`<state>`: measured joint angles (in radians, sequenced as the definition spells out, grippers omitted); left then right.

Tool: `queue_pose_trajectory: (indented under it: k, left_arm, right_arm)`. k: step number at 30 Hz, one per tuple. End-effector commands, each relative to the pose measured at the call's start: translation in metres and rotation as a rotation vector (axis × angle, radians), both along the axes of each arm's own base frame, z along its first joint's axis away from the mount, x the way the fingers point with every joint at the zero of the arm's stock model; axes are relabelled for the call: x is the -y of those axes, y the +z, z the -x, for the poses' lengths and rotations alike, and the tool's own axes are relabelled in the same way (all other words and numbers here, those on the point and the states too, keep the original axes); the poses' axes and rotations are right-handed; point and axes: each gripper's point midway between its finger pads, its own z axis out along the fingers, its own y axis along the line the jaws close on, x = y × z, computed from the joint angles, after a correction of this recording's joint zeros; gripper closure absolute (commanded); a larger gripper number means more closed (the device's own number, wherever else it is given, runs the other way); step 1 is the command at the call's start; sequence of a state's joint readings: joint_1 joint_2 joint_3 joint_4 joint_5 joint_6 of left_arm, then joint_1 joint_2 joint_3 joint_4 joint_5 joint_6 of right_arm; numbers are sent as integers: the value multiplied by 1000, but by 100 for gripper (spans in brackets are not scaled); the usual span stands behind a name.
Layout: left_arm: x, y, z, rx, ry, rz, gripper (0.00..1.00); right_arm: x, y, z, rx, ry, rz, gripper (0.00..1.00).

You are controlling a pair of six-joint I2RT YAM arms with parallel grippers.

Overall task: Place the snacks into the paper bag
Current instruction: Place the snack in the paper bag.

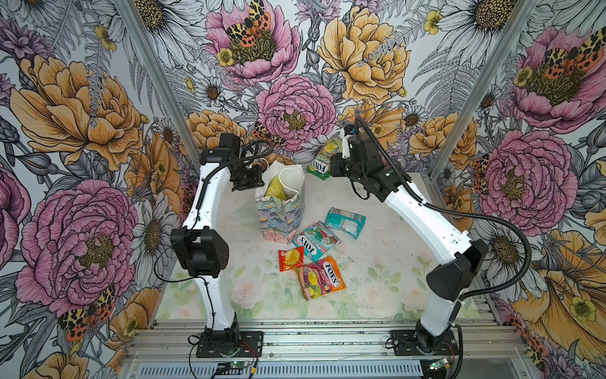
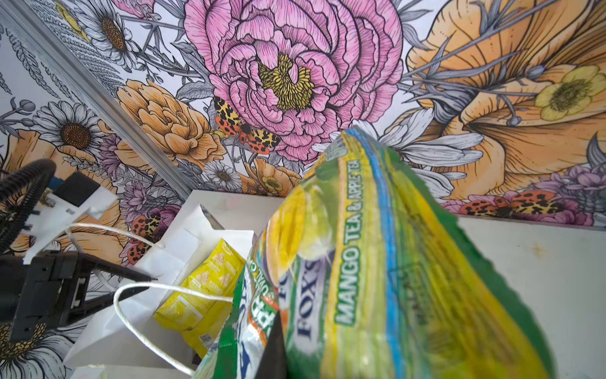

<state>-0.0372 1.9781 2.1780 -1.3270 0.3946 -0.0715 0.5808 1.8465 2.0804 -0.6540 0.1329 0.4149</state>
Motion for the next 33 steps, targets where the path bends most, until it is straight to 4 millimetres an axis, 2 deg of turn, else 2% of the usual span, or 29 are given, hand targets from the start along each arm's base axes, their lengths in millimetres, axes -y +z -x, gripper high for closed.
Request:
queue_pose_trajectory:
  k: [1,7,14,23,33]
  left_arm:
    - [11,14,9,26,-39,32,100]
    - [12,15,9,29,-41,29,100]
    - [12,13,9,25,-42,31,100]
    - [13,14,9,25,-43,33,100]
    - [13,15,10,29,-43,35,100]
  right_arm:
    - [-2,38,-12,104,-4,-25,100]
    - [-14,50,-38,153,-33,-42,100]
    - [-35,59,-54,211,-35,-69,100]
    - [-70,42,-63,220,7,-75,100]
    - [-112,21,-55,205,100,-77,100]
